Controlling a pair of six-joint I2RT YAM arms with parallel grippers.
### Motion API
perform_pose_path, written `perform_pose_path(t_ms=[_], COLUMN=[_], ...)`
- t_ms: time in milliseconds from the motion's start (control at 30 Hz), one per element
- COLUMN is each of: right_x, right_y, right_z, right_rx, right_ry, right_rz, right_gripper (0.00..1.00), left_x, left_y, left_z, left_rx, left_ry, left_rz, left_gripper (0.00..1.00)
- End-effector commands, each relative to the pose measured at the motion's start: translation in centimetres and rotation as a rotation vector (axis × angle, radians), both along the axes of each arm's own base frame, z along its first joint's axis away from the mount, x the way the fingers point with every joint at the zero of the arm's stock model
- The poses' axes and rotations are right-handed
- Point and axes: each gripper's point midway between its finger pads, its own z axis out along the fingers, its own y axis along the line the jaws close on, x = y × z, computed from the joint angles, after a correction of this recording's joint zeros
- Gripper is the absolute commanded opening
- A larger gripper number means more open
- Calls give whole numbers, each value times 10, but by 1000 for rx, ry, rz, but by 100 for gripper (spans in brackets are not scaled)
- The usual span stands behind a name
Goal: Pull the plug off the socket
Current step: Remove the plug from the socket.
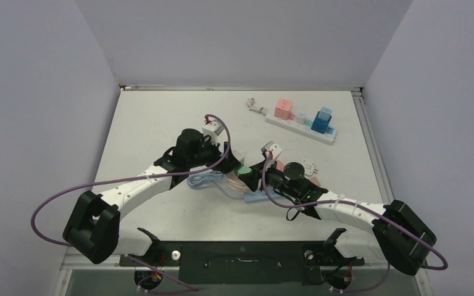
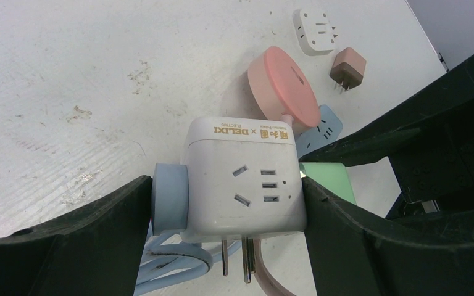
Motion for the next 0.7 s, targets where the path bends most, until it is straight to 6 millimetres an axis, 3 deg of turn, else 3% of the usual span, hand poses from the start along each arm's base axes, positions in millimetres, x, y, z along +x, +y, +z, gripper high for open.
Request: perform_pose_path(t_ms=[0, 267, 667], right_x=[14, 12, 16], right_y=[-8, -11, -27], right_z=[24, 29, 41], right_rx=[-11, -13, 130], right_ry=[-121, -147, -99], right_rz=[-128, -159, -92], right_gripper=[5, 5, 5], left_x=[10, 19, -10], left_y=[-2, 6, -20], left_z=[37, 23, 56], left_rx=[-48, 0, -134], left_ry=[-78, -30, -127], left_rz=[2, 57, -195], left_gripper=[0, 0, 0])
